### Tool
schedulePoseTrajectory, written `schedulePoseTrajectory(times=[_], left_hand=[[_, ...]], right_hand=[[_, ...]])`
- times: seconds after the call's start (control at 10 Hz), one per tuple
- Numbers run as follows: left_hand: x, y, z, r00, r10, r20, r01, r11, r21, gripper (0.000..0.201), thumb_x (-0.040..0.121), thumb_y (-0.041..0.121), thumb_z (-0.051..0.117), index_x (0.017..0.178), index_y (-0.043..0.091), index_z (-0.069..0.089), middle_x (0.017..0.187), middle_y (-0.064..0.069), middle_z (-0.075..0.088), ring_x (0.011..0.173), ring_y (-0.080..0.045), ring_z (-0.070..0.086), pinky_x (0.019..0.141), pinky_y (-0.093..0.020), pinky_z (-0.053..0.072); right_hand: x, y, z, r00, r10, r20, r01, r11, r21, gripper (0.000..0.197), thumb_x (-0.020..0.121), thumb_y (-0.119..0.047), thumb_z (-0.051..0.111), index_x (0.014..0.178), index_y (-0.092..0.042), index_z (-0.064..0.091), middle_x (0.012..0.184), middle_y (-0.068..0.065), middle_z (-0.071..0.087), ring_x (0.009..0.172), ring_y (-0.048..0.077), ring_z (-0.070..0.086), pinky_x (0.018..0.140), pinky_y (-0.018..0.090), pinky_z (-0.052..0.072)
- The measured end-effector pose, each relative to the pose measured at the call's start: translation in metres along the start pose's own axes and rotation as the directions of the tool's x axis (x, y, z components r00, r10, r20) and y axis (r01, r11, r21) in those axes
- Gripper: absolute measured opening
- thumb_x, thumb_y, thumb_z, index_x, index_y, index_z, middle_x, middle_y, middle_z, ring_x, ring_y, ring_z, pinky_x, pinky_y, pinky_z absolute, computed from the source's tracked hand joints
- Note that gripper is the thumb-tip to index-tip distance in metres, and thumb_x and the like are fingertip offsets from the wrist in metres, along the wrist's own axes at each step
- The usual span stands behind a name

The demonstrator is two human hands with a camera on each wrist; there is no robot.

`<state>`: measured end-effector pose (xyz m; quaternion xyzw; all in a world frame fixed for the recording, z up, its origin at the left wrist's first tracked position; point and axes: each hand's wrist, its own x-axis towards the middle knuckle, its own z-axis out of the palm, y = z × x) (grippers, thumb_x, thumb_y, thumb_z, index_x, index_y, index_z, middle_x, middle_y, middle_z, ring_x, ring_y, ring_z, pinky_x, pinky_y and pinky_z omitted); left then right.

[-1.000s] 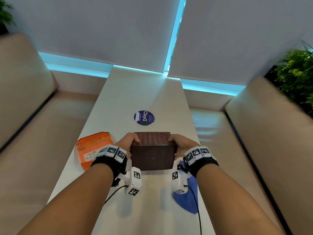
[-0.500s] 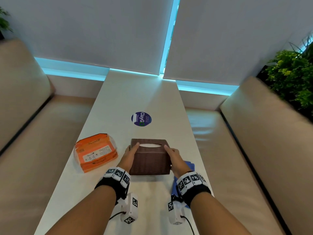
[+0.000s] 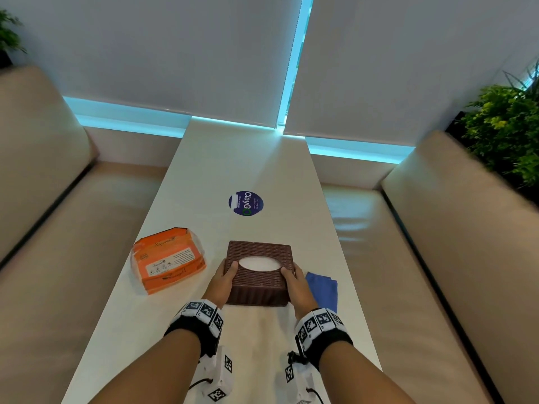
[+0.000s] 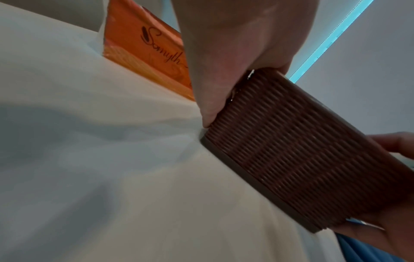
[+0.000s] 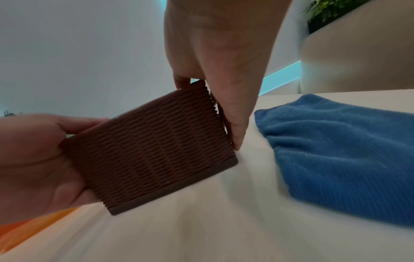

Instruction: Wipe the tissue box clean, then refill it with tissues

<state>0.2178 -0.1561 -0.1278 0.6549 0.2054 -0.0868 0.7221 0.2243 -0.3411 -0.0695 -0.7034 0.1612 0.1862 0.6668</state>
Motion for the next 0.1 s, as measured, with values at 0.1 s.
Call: schedulePoseTrajectory(times=[0.1], left_hand=[[-0.0052, 0.0087, -0.0023, 1.000, -0.003, 0.025, 0.002, 0.999, 0.032, 0.085, 0.074, 0.067, 0.050, 0.142, 0.018, 0.042, 0.139, -0.004, 0.054, 0.126, -0.020, 0.051, 0.113, -0.043, 0.034]], right_hand=[[0.0012, -0.0126, 0.0005, 0.998, 0.019, -0.065, -0.026, 0.992, -0.121, 0.055, 0.095, -0.023, 0.049, 0.144, -0.010, 0.030, 0.131, 0.011, 0.052, 0.115, 0.023, 0.053, 0.102, 0.034, 0.044]])
